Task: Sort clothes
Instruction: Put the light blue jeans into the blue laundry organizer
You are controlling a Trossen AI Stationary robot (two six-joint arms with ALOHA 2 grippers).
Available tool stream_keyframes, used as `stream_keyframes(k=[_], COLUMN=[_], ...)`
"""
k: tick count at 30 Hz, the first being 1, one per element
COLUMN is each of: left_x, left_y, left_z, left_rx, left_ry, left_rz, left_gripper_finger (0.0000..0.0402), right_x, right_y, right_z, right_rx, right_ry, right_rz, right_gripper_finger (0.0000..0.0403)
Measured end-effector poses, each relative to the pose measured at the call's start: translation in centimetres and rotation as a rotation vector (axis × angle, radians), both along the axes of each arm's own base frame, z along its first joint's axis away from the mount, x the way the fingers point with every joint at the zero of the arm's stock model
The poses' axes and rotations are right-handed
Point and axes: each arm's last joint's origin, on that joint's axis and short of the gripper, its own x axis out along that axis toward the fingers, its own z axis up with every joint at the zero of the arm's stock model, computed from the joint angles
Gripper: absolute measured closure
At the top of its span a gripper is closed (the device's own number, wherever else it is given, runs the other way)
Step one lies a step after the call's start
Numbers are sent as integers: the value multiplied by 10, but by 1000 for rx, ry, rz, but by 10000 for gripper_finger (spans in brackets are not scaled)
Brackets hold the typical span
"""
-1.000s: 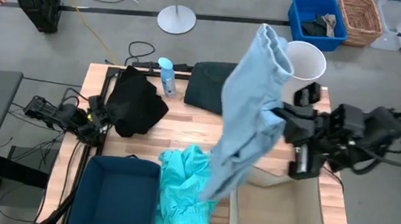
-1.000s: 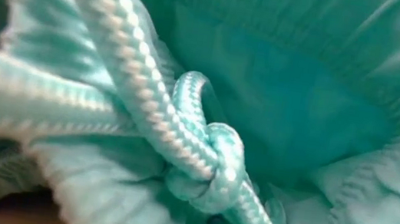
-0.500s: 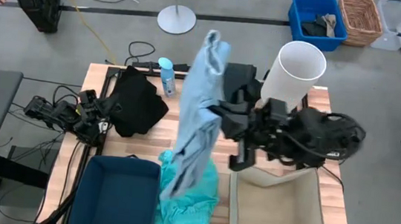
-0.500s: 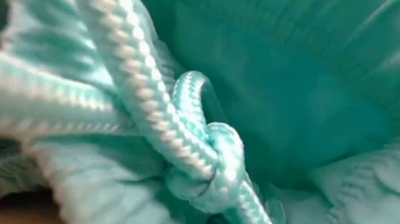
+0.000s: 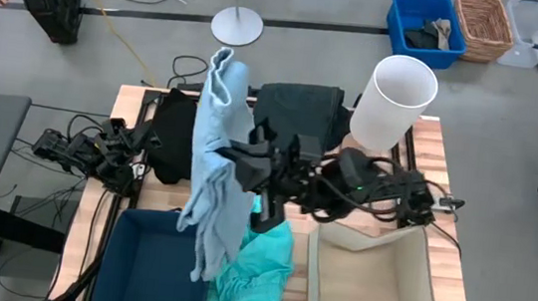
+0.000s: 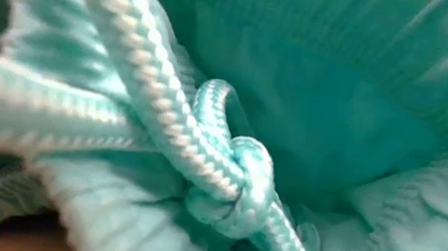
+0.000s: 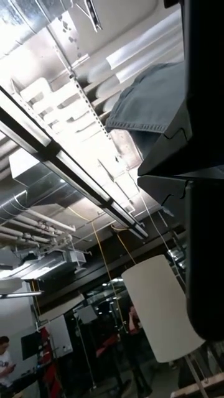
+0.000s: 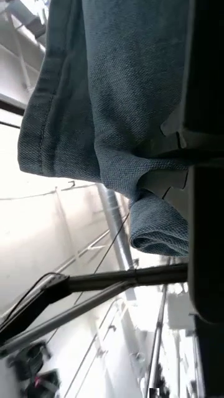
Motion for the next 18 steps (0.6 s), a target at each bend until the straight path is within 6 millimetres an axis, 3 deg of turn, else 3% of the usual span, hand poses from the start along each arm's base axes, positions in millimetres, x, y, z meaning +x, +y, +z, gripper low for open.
stream_keyframes(k=[6, 18], left_x=[0, 4], left_y=[0, -1], left_z=[0, -3], left_rx=[0, 36], left_ry=[-1, 56], left_rz=[0, 5], left_gripper_finger=[396, 396], right_x=[13, 18], right_y=[-4, 0], right_z=[-12, -15], right_rx=[57, -40], right_ry=[-75, -27], right_rz=[47, 129], right_gripper_finger=[403, 403])
